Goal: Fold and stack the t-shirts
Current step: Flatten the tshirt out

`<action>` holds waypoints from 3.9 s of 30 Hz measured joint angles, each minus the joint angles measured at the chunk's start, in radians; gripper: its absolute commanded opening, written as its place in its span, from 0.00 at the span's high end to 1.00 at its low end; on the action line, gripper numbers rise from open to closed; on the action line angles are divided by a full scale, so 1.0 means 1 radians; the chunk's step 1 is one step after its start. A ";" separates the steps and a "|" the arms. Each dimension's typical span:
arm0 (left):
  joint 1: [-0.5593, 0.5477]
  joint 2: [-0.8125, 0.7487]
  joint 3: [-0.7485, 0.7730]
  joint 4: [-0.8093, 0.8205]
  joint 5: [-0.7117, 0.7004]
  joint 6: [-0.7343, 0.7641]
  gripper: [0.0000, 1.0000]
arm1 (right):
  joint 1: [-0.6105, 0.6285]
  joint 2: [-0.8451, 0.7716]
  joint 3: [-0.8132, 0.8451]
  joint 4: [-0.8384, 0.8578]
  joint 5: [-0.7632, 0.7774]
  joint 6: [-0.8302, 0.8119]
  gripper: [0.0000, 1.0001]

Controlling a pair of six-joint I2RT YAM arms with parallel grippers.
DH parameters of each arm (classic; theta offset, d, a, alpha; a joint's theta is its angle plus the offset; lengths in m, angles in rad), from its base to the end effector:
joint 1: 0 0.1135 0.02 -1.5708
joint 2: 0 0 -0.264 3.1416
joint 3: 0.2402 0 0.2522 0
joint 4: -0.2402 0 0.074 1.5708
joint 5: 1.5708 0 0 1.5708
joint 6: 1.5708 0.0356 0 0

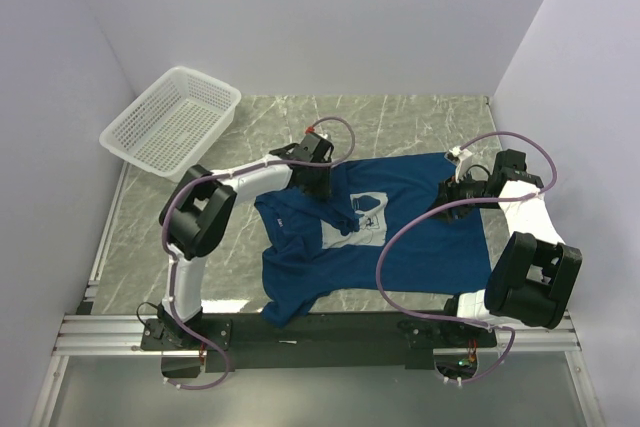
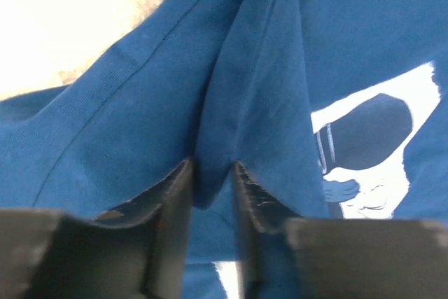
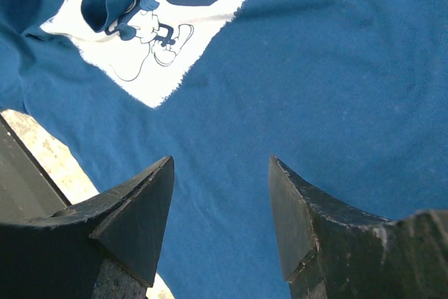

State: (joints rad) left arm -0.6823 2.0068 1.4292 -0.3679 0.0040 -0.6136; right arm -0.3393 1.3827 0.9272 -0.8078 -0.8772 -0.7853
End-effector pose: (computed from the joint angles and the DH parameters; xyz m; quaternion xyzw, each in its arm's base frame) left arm 0.3365 -0.2735 0.1805 0.0333 0.9509 -0.1872 0.2441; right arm 0.2414 -0.0562 0.2267 -0.2613 0.8581 0.2811 0.3410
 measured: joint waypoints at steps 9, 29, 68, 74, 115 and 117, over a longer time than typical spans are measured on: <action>0.000 0.069 0.121 -0.039 0.134 0.026 1.00 | -0.002 0.000 0.000 0.000 -0.003 0.000 0.37; -0.113 0.223 0.417 0.044 0.405 -0.023 0.31 | -0.025 0.000 0.000 -0.002 -0.006 -0.006 0.37; -0.217 0.160 0.237 -0.019 0.076 0.237 0.50 | -0.030 0.000 0.000 -0.006 -0.007 -0.016 0.37; -0.219 0.180 0.257 -0.034 0.070 0.250 0.71 | -0.032 0.000 0.000 -0.007 -0.008 -0.017 0.37; 0.123 -0.073 0.115 -0.023 0.376 0.230 0.94 | -0.035 0.011 0.029 -0.025 -0.004 -0.024 0.37; 0.132 -0.055 0.116 -0.004 0.396 0.225 0.94 | -0.035 0.011 0.029 -0.025 -0.004 -0.024 0.37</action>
State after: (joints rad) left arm -0.5499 1.9514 1.5448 -0.3717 0.4000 -0.3882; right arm -0.3740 1.3941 0.9558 -0.8330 -0.8810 -0.8097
